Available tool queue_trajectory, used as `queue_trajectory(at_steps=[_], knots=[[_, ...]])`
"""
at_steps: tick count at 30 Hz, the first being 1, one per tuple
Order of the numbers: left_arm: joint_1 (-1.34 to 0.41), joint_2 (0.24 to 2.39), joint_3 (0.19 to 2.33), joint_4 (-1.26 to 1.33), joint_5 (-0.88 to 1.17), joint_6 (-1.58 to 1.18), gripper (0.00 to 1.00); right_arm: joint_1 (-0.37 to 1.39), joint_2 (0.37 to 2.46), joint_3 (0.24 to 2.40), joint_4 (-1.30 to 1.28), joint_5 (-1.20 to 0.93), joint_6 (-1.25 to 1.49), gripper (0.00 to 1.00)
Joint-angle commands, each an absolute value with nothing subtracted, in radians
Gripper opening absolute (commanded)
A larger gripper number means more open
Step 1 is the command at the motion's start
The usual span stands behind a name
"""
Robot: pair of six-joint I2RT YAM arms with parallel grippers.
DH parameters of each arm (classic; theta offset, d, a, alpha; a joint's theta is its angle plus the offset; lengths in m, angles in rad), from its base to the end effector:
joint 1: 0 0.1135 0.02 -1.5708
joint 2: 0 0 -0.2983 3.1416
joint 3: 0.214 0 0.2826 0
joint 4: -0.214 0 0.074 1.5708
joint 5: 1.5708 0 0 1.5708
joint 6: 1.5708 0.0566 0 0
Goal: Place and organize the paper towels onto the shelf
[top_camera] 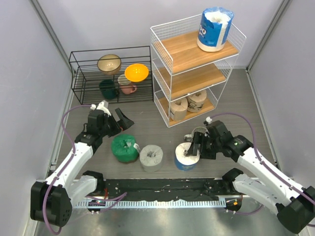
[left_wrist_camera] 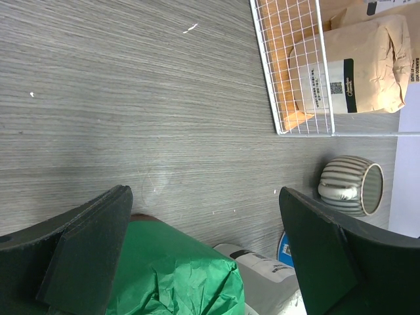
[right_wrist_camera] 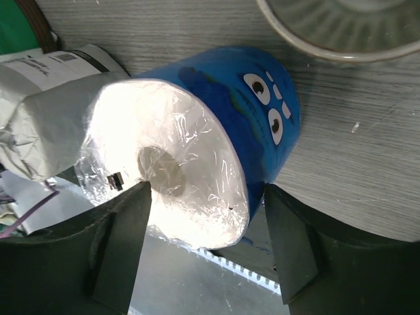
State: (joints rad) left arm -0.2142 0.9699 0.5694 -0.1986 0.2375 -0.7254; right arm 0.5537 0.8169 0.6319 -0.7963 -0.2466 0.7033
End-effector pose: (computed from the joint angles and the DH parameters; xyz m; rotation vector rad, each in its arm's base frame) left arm 0.2274 -0.0631 0.2344 -0.4330 2.2197 -0.7797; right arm 0.1373 0.1011 0.2320 0.1008 2.7071 0.7546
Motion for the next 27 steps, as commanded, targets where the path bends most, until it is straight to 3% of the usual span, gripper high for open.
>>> queue_trajectory(at_steps=[1,9,23,27], knots=[[-0.218,0.96,0.569,-0.164,0.256,-0.723,1.0,0.637,0.845,0.637,-0.726,-0.083,0.793,0.72],[-0.218,0.96,0.568,-0.163,0.256,-0.721,1.0,0.667,0.857,0.64,-0.75,0.046,0.801,0.62],[-0.218,0.962,0.566,-0.161,0.256,-0.723,1.0,0.748,0.934,0.649,-0.724,0.124,0.796,0.62],[-0.218,0.962,0.566,-0.161,0.258,-0.723,1.0,0.772,0.954,0.69,-0.741,0.147,0.788,0.5]])
